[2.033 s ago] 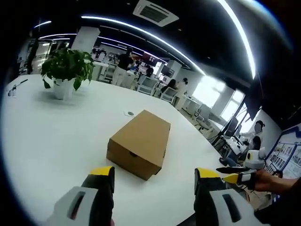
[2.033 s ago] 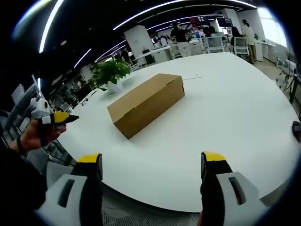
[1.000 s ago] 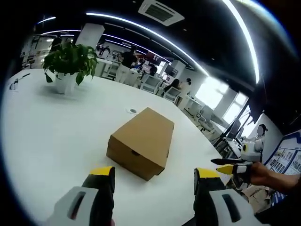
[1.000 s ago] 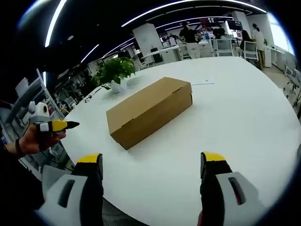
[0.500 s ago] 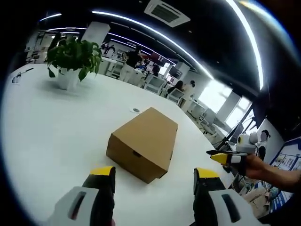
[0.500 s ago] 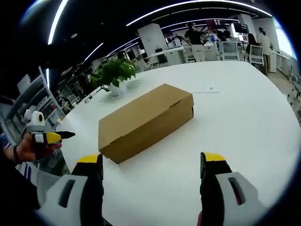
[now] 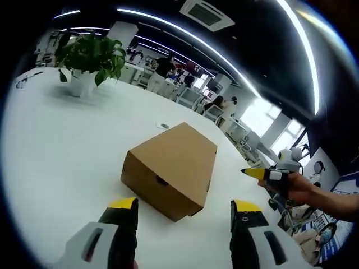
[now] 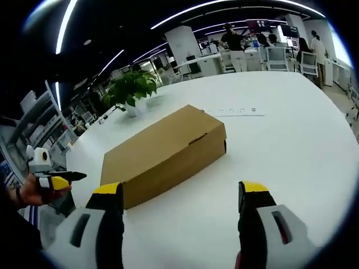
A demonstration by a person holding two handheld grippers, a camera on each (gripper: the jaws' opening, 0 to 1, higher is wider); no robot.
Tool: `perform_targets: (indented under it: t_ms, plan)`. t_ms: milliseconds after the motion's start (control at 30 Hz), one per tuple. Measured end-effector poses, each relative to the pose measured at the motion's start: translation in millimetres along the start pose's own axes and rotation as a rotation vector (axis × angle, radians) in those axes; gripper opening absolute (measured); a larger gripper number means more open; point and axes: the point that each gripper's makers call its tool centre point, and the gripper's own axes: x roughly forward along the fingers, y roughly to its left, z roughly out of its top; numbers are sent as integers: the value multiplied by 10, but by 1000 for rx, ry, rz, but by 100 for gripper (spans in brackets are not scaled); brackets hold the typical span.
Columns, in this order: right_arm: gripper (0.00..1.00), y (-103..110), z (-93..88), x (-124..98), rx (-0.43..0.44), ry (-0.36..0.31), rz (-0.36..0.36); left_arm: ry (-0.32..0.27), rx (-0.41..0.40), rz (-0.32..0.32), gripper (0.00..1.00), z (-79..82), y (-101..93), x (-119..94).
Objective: Operate the shoe box by opening the lid, removing the specified soft item, and placing it in the target area until the item is outside and the box remains undamaged.
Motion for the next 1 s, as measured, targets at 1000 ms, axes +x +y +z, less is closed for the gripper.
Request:
perform_targets:
  t_ms: [1000]
  plan:
    - [74,-311,586,858,10,36,22,31,-64,33,64,-108,23,577]
